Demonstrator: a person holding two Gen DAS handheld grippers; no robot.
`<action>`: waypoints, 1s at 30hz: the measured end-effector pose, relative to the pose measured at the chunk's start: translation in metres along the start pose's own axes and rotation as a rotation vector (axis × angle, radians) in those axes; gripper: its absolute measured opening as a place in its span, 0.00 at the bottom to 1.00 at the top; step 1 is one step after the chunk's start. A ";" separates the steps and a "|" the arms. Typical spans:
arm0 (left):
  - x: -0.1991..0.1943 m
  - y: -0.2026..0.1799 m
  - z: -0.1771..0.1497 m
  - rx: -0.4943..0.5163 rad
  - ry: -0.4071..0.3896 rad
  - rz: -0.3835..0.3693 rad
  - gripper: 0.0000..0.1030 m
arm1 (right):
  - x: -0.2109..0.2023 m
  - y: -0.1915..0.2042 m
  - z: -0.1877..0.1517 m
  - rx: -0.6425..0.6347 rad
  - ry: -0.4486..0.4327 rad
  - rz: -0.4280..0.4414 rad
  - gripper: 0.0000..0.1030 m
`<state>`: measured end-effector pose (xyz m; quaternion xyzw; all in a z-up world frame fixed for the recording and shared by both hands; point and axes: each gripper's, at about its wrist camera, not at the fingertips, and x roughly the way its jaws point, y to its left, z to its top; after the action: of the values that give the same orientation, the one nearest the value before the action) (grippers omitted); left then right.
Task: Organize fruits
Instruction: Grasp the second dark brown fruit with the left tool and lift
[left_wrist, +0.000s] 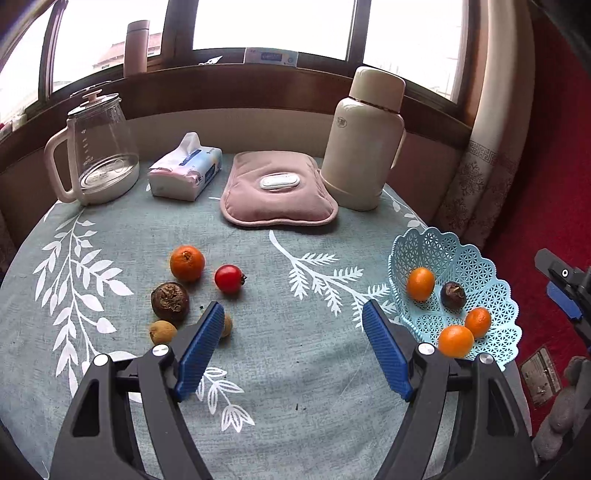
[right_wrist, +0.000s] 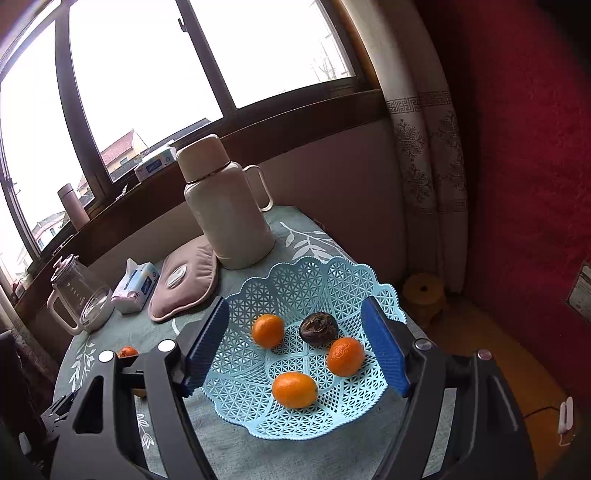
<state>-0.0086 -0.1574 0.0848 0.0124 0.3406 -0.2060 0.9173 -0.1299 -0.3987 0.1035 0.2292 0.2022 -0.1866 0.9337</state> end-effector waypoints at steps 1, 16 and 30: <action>-0.001 0.005 -0.001 -0.008 0.000 0.009 0.75 | 0.000 0.001 -0.001 -0.003 -0.001 0.003 0.75; -0.007 0.082 0.009 -0.152 0.003 0.108 0.75 | -0.001 0.017 -0.009 -0.036 0.014 0.041 0.77; 0.047 0.111 0.014 -0.182 0.122 0.100 0.65 | 0.006 0.024 -0.014 -0.058 0.039 0.047 0.77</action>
<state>0.0745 -0.0752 0.0528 -0.0414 0.4120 -0.1272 0.9013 -0.1186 -0.3730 0.0981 0.2105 0.2201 -0.1541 0.9399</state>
